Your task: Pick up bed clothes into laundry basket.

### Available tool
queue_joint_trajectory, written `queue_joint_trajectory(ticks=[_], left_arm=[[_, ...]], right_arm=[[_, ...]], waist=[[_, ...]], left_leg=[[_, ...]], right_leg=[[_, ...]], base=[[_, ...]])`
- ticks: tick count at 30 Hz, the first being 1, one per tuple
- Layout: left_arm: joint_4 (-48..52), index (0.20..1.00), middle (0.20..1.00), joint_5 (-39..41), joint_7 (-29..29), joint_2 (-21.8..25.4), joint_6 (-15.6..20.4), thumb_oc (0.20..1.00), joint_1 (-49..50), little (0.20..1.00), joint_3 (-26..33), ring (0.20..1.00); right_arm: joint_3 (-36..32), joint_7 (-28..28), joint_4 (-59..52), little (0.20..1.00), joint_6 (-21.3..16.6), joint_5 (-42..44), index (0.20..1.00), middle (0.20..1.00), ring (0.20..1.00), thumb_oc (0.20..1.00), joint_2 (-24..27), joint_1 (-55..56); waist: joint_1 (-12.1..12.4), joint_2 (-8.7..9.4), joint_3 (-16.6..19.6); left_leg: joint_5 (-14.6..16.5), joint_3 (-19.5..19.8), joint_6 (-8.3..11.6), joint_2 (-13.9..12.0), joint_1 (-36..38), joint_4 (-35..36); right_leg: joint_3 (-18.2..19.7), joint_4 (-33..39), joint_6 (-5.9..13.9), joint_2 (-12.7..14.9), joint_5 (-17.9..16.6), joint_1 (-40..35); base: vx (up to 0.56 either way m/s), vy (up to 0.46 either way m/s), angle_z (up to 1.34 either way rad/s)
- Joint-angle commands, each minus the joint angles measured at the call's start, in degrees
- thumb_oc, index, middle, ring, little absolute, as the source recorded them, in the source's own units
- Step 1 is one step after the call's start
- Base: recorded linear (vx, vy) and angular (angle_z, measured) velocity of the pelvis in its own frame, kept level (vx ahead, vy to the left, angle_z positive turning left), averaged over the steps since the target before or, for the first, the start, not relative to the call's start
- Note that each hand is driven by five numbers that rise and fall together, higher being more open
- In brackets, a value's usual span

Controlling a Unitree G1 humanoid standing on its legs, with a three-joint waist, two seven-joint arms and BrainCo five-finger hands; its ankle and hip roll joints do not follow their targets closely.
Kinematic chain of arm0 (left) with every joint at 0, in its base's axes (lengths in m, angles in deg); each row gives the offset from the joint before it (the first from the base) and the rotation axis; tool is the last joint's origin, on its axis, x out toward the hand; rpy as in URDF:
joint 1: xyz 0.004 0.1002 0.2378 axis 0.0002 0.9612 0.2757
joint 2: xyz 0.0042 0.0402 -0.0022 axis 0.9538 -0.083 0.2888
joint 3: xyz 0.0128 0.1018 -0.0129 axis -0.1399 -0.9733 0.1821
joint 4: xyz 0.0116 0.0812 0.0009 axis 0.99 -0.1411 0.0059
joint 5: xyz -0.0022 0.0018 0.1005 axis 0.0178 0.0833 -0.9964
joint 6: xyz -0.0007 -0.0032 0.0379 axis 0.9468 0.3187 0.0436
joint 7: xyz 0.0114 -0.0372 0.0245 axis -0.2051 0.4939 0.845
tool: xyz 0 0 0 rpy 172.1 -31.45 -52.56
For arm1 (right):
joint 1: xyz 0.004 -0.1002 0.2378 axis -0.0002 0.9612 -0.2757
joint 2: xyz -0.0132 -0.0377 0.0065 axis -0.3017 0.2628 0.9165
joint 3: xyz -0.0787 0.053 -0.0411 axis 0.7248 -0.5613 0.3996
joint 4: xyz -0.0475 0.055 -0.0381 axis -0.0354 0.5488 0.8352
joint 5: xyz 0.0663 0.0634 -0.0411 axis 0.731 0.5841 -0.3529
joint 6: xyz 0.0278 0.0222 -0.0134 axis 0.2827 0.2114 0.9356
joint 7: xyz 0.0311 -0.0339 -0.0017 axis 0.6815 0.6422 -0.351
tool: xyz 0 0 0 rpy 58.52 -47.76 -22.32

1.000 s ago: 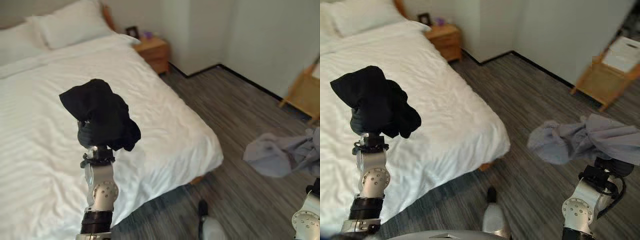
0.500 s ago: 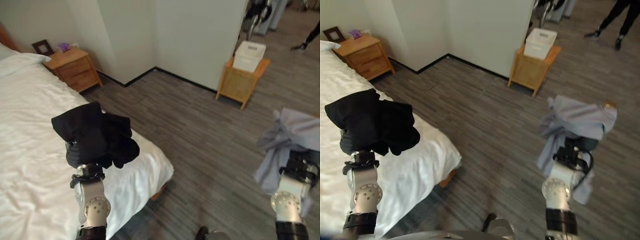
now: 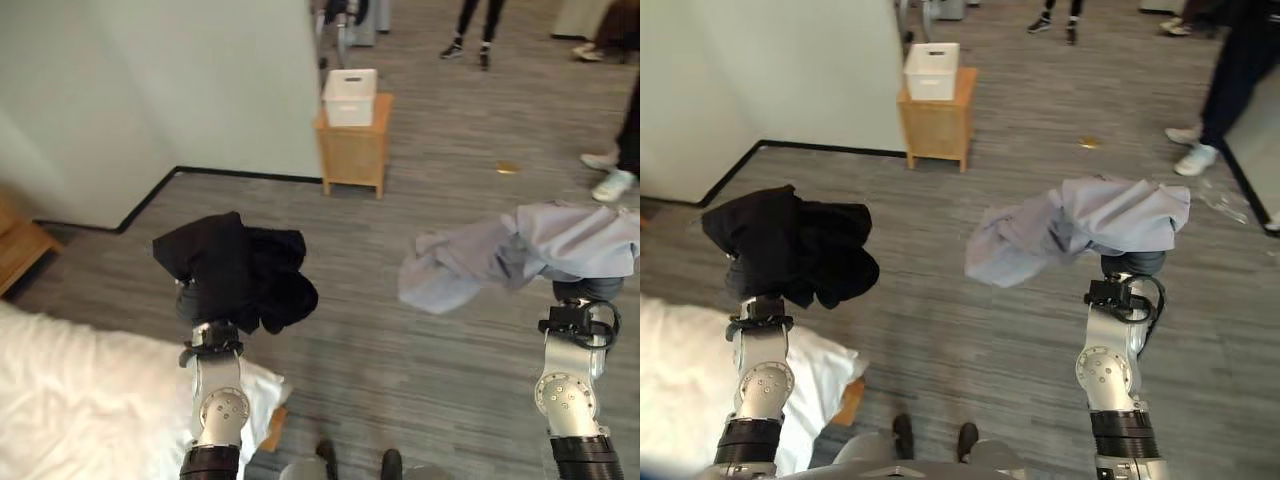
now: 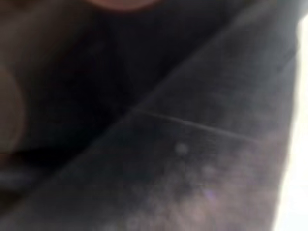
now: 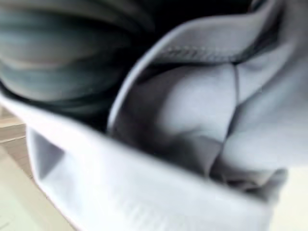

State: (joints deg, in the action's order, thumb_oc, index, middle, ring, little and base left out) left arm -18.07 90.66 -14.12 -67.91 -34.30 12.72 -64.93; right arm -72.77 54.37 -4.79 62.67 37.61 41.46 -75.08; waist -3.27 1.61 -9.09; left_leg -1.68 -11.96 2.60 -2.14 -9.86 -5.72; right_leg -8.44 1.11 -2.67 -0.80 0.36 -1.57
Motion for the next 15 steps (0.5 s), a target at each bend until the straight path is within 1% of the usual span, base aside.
queue_joint_trajectory(ticks=[1,2,3,6,7,8,11,12,13,14,15], left_arm=[[7.12,0.2,0.2,-4.05,1.35,5.34,4.28,0.2,-2.0,0.2,4.18,0.2],[7.12,0.2,0.2,-4.05,1.35,5.34,4.28,0.2,-2.0,0.2,4.18,0.2],[8.07,0.2,0.2,-4.73,0.48,6.06,4.76,0.2,-1.94,0.2,5.58,0.2],[8.57,0.2,0.2,-4.75,0.41,6.29,5.01,0.2,-1.15,0.2,7.07,0.2],[8.47,0.2,0.2,-5.7,-0.68,6.22,5.69,0.2,0.9,0.2,9.77,0.2],[8.55,0.2,0.2,-5.75,-0.74,6.19,5.67,0.2,0.97,0.2,9.79,0.2],[8.67,0.2,0.2,-5.62,-1.37,6.51,6.16,0.2,2.5,0.2,11.47,0.2],[8.35,0.2,0.2,-5.48,-1.64,6.71,6.36,0.2,2.57,0.2,11.81,0.2],[7.94,0.2,0.2,-5.68,-2.0,6.93,6.44,0.2,2.56,0.2,12.13,0.2],[7.34,0.2,0.2,-6.69,-2.5,7.2,6.48,0.2,2.83,0.2,12.17,0.2],[6.21,0.2,0.2,-8.01,-3.42,7.4,6.47,0.2,3.19,0.2,11.75,0.2]], right_arm=[[-1.28,-2.97,-3.1,0.2,-1.01,-2.81,0.2,0.2,0.2,0.2,0.46,-4.13],[-1.28,-2.97,-3.1,0.2,-1.01,-2.81,0.2,0.2,0.2,0.2,0.46,-4.13],[-2.83,-2.77,-3.6,0.2,-0.83,-3.11,0.2,0.2,0.2,0.2,-0.48,-2.36],[-3.66,-3.27,-3.3,0.2,-0.57,-3.04,0.2,0.2,0.2,0.2,-0.73,-1.51],[-3.65,-3.24,-2.19,0.2,-0.33,-3.09,0.2,0.2,0.2,0.2,-0.82,-1.74],[-3.62,-3.22,-2.2,0.2,-0.31,-3.11,0.2,0.2,0.2,0.2,-0.82,-1.73],[-3.77,-2.64,-1.82,0.2,-0.45,-3.93,0.2,0.2,0.2,0.2,-0.53,-2.82],[-3.7,-2.39,-1.96,0.2,-0.56,-4.38,0.2,0.2,0.2,0.2,-0.52,-3.15],[-3.51,-2.09,-2.7,0.2,-0.6,-5.36,0.2,0.2,0.2,0.2,-0.47,-3.46],[-3.58,-1.66,-3.9,0.2,-0.2,-6.5,0.2,0.2,0.2,0.2,-0.6,-3.41],[-3.89,-1.41,-4.57,0.2,-0.2,-7.23,0.2,0.2,0.2,0.2,-0.86,-3.29]], waist=[[1.58,0.15,1.69],[1.58,0.15,1.69],[1.69,0.34,2.33],[1.74,0.61,2.74],[2.89,0.7,2.68],[2.9,0.71,2.67],[4.37,0.22,2.82],[4.79,-0.25,2.65],[4.94,-0.7,2.2],[4.7,-0.86,1.56],[4.1,-0.84,0.77]], left_leg=[[-1.78,-2.18,0.5,0.26,8.06,6.68],[-1.78,-2.18,0.5,0.26,8.06,6.68],[-2.04,-2.4,0.36,0.53,9.39,7.67],[-1.17,-2.21,-0.21,1.15,10.47,7.58],[0.09,-2.46,-0.99,2.12,11.03,6.83],[0.14,-2.49,-1.01,2.13,11.07,6.81],[0.94,-2.44,-1.92,3.23,11.43,6.72],[1.33,-2.51,-2.44,3.44,11.52,6.61],[2.08,-2.47,-3.04,3.57,12.06,6.5],[2.63,-2.31,-3.72,3.94,12.68,6.38],[3.27,-2.09,-4.0,4.19,13.56,6.51]], right_leg=[[1.56,3.89,8.85,4.43,-2.81,-1.78],[1.56,3.89,8.85,4.43,-2.81,-1.78],[0.76,3.88,8.78,4.84,-2.47,-2.48],[0.4,3.51,8.55,5.09,-1.97,-3.26],[-0.51,2.1,8.58,5.79,-1.08,-3.86],[-0.47,2.03,8.61,5.81,-1.02,-3.86],[-1.75,-0.88,9.13,6.79,0.12,-3.33],[-2.58,-4.51,9.46,7.45,0.81,-2.16],[-3.17,-10.24,10.06,8.54,0.49,0.49],[-3.01,-16.87,11.42,9.63,-0.81,4.04],[-2.63,-20.53,12.72,10.1,-3.47,6.62]], base=[[0.04,0.071,-0.62],[0.13,0.059,-0.37],[0.15,0.044,-0.18],[0.16,0.052,0.11],[0.11,0.06,0.26],[0.15,0.08,0.11],[0.1,0.073,0.04],[0.11,0.114,0.03],[0.11,0.133,0.03],[0.13,0.12,0.05],[0.14,0.097,-0.03]])
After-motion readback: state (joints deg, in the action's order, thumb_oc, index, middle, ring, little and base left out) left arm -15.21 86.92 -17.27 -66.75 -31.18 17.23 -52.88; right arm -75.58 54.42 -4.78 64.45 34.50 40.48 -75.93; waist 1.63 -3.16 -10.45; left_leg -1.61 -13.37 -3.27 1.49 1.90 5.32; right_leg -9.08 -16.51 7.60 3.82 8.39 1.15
